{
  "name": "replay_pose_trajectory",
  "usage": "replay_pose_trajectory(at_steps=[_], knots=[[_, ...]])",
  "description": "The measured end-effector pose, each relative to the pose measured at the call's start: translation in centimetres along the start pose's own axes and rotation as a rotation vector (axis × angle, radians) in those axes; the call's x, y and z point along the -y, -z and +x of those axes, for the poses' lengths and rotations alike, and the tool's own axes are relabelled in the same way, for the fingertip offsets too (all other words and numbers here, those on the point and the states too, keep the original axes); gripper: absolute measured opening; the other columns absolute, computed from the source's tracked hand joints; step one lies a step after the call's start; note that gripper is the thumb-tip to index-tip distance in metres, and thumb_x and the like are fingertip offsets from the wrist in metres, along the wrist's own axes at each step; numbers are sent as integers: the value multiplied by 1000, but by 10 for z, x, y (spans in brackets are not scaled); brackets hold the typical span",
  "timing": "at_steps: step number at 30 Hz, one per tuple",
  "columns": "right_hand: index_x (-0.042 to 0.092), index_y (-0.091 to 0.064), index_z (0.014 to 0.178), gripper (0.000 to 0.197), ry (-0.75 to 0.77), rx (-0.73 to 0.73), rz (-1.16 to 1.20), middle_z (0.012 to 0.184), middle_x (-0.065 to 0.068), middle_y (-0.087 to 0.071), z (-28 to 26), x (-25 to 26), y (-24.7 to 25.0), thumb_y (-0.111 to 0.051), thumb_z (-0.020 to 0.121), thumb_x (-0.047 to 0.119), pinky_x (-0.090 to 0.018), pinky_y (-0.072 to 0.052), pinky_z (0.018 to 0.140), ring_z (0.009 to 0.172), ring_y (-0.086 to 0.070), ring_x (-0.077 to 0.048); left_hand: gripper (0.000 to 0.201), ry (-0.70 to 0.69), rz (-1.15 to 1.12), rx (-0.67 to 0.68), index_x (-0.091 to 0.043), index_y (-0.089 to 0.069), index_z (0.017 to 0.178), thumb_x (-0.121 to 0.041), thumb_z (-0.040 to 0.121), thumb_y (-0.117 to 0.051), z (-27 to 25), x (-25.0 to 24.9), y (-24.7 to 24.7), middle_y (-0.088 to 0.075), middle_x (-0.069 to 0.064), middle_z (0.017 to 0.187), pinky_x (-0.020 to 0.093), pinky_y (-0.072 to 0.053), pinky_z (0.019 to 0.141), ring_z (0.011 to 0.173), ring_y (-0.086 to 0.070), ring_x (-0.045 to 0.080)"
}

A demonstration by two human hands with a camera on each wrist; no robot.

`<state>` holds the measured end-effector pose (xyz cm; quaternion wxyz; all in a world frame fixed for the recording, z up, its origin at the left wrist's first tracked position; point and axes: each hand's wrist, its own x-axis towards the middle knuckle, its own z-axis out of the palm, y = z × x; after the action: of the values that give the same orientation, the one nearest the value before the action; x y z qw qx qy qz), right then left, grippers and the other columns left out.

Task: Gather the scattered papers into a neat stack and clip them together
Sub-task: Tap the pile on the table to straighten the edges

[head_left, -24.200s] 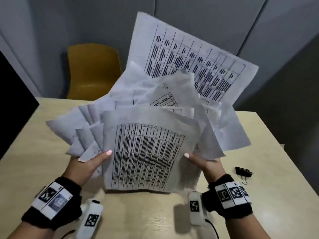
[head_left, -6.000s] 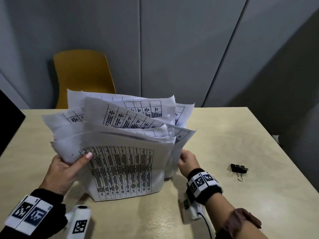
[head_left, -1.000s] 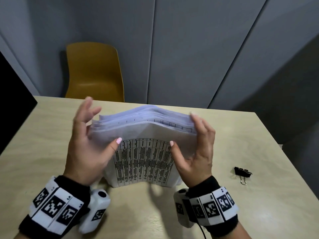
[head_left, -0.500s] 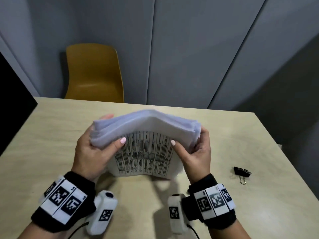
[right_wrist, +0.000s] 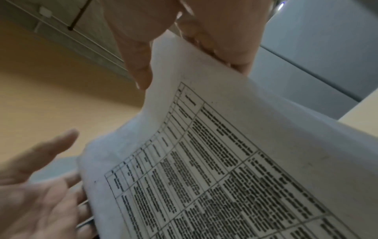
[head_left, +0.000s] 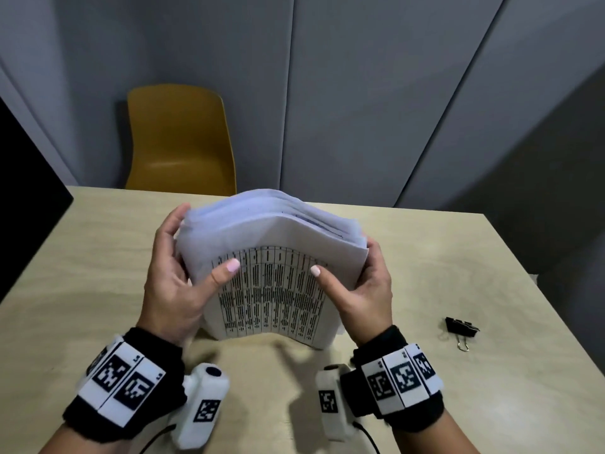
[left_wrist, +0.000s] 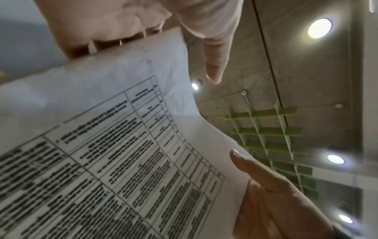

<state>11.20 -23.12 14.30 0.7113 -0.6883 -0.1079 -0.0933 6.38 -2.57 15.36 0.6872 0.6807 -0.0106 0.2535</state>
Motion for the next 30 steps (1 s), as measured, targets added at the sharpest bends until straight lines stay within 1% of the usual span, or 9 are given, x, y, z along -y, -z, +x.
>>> replay_pose_trajectory(at_steps=[2,5,7,10,15,18,22,26,30], knots=[[13,-49,118,66,-4,-17,29,110,-9,-63,2,1,0,-74,61,34,-30,-52,83,95,-62,-15,82,37,-81,-23,-20,-35,133,-32,59,-70,4,-3,0,-54,-8,116,11,-49,82,97,-60,-6],[7,-48,120,65,-11,-39,86,110,-8,-63,5,6,-3,-64,68,43,-29,-49,86,97,-61,-13,60,59,-135,-81,-8,-35,132,-23,77,-52,6,-8,-7,-57,-6,104,8,-49,64,81,-64,-8],[11,-55,111,57,-42,-115,100,108,-10,-64,11,12,-8,-57,70,51,-35,-48,88,98,-60,-20,52,49,-138,-167,-10,-41,127,-32,81,-46,8,-11,-11,-58,-6,100,8,-48,60,76,-63,-8],[10,-61,82,52,-124,-190,125,84,-5,-62,28,19,-15,-54,70,59,-41,-47,79,81,-58,-19,54,60,-82,-284,-11,-56,112,-53,80,-45,16,-12,-16,-61,-3,92,8,-47,59,71,-61,-7],[4,-60,66,42,-197,-334,174,67,-4,-48,41,22,-19,-63,76,44,-27,-40,63,64,-45,-14,30,174,-77,-403,-20,-60,71,-40,92,-50,31,-6,-17,-64,-13,58,14,-47,51,57,-61,0],[9,-63,71,32,-246,-357,220,70,-5,-47,42,21,-19,-64,73,40,-28,-39,65,66,-46,-14,33,198,-84,-436,-18,-56,65,-37,92,-51,31,-8,-20,-61,-14,48,12,-45,46,49,-59,-1],[-1,-63,78,60,-293,-357,304,78,-13,-54,43,24,-23,-69,62,56,-37,-47,72,73,-53,-22,34,172,-125,-448,-17,-52,63,-41,86,-58,29,-11,-25,-58,-12,47,15,-45,47,48,-58,2],[15,-57,63,28,-336,-444,287,67,-7,-46,46,24,-24,-73,71,35,-30,-40,63,65,-45,-18,33,178,-127,-489,-20,-54,52,-43,71,-67,31,-4,-20,-57,-12,49,19,-43,52,51,-56,7],[21,-48,54,36,-302,-463,320,60,5,-46,46,28,-24,-74,75,35,-19,-42,59,59,-47,-10,42,152,-105,-507,-21,-47,45,-47,72,-65,28,-4,-20,-48,-14,43,17,-39,48,47,-50,4]])
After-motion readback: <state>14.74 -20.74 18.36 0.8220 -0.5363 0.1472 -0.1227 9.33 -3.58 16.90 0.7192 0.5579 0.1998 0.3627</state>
